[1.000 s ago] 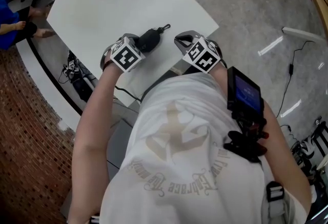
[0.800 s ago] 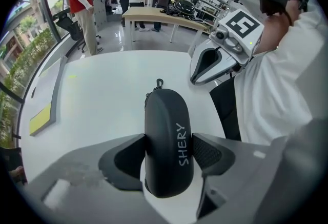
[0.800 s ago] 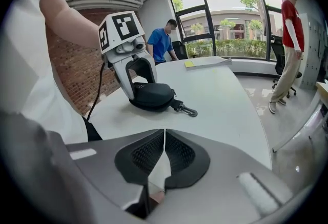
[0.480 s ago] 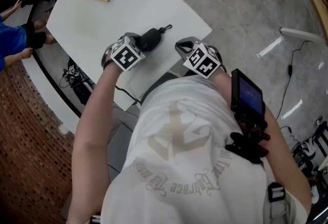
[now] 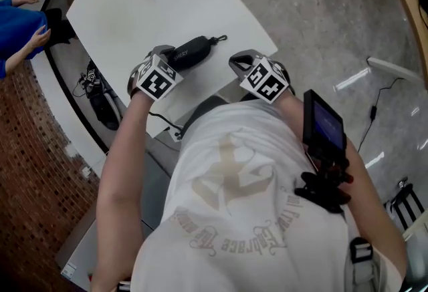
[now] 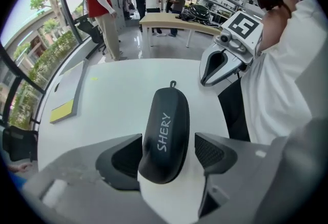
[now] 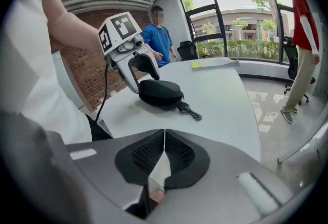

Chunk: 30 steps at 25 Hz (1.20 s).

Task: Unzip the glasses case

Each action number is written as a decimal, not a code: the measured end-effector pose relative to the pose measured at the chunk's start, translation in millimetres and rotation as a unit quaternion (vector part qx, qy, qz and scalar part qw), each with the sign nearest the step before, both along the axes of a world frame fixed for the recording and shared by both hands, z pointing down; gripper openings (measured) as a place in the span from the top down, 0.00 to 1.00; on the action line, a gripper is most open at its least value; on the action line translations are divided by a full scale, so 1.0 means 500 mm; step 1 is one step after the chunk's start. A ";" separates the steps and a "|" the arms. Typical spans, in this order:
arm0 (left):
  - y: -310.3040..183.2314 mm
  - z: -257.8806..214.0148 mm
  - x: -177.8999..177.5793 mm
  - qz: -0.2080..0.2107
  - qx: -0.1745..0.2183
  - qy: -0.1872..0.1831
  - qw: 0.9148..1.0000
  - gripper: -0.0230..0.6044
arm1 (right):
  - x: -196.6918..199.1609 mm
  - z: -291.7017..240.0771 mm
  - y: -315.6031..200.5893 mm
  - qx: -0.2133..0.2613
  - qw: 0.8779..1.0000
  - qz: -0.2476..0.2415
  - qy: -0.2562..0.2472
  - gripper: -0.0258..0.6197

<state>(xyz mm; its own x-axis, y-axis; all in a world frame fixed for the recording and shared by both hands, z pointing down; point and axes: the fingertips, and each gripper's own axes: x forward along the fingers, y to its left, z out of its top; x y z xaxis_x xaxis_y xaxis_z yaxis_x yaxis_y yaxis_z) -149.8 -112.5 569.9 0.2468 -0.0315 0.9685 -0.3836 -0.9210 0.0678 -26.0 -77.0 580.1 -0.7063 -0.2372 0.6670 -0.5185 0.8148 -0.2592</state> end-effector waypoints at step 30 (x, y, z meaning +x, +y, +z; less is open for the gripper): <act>0.345 -0.183 -0.054 -0.372 0.251 0.250 0.858 0.95 | 0.026 -0.110 0.225 0.053 0.996 -0.076 -0.013 0.94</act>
<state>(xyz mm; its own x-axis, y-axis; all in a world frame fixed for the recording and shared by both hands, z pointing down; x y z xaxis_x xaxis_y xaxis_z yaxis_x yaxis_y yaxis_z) -176.7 60.1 478.4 0.3581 -0.7430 0.5654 -0.9164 -0.3955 0.0607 -13.2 35.6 525.1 -0.7558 -0.1939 0.6254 -0.3815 0.9067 -0.1800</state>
